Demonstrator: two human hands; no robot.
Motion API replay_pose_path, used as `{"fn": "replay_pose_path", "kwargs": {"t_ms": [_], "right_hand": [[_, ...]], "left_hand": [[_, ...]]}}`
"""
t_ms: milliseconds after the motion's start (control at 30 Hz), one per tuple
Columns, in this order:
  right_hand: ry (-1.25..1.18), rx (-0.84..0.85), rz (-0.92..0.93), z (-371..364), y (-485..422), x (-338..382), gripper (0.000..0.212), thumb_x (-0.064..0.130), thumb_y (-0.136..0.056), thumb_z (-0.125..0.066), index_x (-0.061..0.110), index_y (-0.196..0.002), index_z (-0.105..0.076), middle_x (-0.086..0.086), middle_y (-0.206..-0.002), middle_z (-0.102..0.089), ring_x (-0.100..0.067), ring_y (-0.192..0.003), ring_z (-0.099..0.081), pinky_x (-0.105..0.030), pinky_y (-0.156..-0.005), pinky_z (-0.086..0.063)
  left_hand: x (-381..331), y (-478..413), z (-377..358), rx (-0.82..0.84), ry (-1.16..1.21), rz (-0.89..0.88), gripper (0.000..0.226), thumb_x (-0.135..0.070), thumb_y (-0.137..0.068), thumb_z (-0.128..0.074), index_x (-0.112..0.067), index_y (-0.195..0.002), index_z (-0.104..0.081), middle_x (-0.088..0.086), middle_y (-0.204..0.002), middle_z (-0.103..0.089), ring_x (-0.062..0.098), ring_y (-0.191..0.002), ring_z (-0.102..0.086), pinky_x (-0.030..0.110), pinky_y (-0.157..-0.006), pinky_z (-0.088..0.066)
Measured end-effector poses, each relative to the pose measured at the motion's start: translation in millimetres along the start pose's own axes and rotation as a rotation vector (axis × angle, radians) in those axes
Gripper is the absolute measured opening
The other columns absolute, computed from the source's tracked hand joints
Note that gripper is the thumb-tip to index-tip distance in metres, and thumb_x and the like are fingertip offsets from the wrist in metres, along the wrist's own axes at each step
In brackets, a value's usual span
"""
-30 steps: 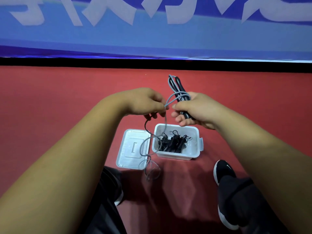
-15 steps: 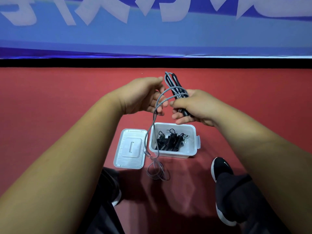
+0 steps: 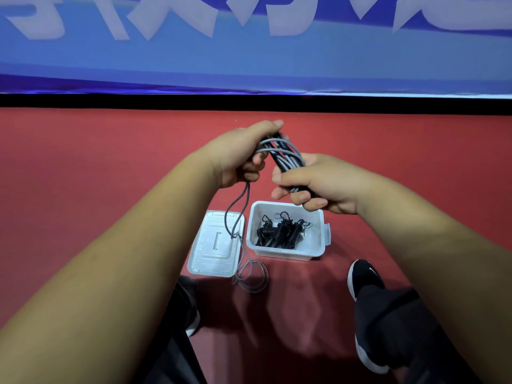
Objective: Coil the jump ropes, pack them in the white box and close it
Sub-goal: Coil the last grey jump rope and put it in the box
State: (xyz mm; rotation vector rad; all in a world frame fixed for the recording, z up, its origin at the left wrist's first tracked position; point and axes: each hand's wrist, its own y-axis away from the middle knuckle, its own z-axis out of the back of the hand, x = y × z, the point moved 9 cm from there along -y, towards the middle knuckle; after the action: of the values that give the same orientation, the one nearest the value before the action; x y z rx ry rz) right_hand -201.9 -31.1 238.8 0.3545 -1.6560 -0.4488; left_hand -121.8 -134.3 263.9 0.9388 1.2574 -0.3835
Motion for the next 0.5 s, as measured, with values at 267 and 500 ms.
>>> {"fn": "replay_pose_path", "kwargs": {"t_ms": [267, 500], "right_hand": [[-0.172, 0.104, 0.014, -7, 4, 8, 0.030, 0.015, -0.102, -0.064, 0.017, -0.130, -0.053, -0.002, -0.077, -0.055, -0.010, -0.058, -0.038, -0.021, -0.046, -0.026], [-0.064, -0.038, -0.028, 2, 2, -2, 0.021, 0.011, -0.096, -0.072, 0.016, -0.116, -0.065, 0.001, -0.068, -0.049, -0.011, -0.056, -0.045, -0.026, -0.050, -0.046]], "left_hand": [[2, -8, 7, -0.100, 0.134, -0.027, 0.029, -0.028, -0.099, -0.057, -0.020, -0.072, -0.062, -0.002, -0.050, -0.030, 0.015, -0.048, -0.015, 0.026, -0.051, -0.017], [7, -10, -2, -0.020, 0.175, 0.002, 0.036, -0.034, -0.104, -0.057, -0.022, -0.072, -0.049, -0.002, -0.057, -0.031, 0.014, -0.053, -0.015, 0.028, -0.052, -0.018]]}}
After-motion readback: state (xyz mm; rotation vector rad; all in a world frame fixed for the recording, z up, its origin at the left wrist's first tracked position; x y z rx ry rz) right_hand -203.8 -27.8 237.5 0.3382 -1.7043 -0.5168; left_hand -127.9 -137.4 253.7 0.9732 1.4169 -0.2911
